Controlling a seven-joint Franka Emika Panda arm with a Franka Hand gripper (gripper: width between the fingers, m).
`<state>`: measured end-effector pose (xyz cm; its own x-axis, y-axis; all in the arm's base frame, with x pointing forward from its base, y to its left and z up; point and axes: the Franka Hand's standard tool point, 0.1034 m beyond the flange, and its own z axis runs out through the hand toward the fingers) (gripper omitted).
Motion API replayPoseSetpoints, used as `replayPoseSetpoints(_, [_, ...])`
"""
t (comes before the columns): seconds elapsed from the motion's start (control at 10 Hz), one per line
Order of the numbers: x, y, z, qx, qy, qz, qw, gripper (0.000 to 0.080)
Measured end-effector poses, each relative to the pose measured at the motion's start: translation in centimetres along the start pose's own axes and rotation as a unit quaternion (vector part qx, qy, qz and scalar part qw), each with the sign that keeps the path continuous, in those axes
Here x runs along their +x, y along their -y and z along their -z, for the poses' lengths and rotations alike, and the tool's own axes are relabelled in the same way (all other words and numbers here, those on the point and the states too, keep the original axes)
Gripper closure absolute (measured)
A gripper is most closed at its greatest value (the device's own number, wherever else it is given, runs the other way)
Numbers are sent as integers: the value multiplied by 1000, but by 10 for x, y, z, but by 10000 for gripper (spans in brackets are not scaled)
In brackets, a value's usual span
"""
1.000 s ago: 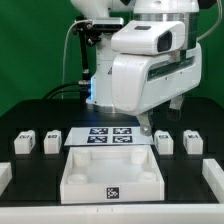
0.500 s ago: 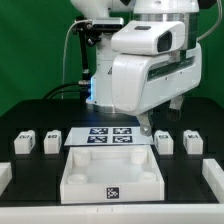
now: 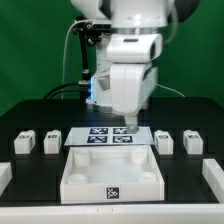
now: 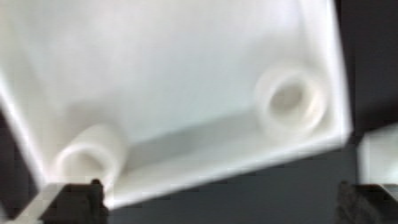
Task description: Assemble one leg
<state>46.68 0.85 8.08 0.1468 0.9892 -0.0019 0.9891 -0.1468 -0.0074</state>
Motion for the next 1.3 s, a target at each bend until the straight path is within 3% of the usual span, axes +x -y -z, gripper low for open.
replayPoseSetpoints(0.2, [-27,27,-31,8,-6,82,997,150])
replayPoseSetpoints(0.3, [-31,32,-49,13,-11,76,997,150])
replayPoseSetpoints(0.5, [-29,31,-69,25,-15,72,997,150])
replayPoseSetpoints(0.7, [-28,27,-73,26,-16,70,997,150])
replayPoseSetpoints(0.9, [-28,28,-74,27,-16,69,997,410])
replayPoseSetpoints(1.0, [-28,29,-74,27,-16,69,997,410])
replayPoseSetpoints(1.2, [-28,29,-74,28,-16,69,997,684])
replayPoseSetpoints(1.3, [-28,28,-74,25,-16,69,997,684])
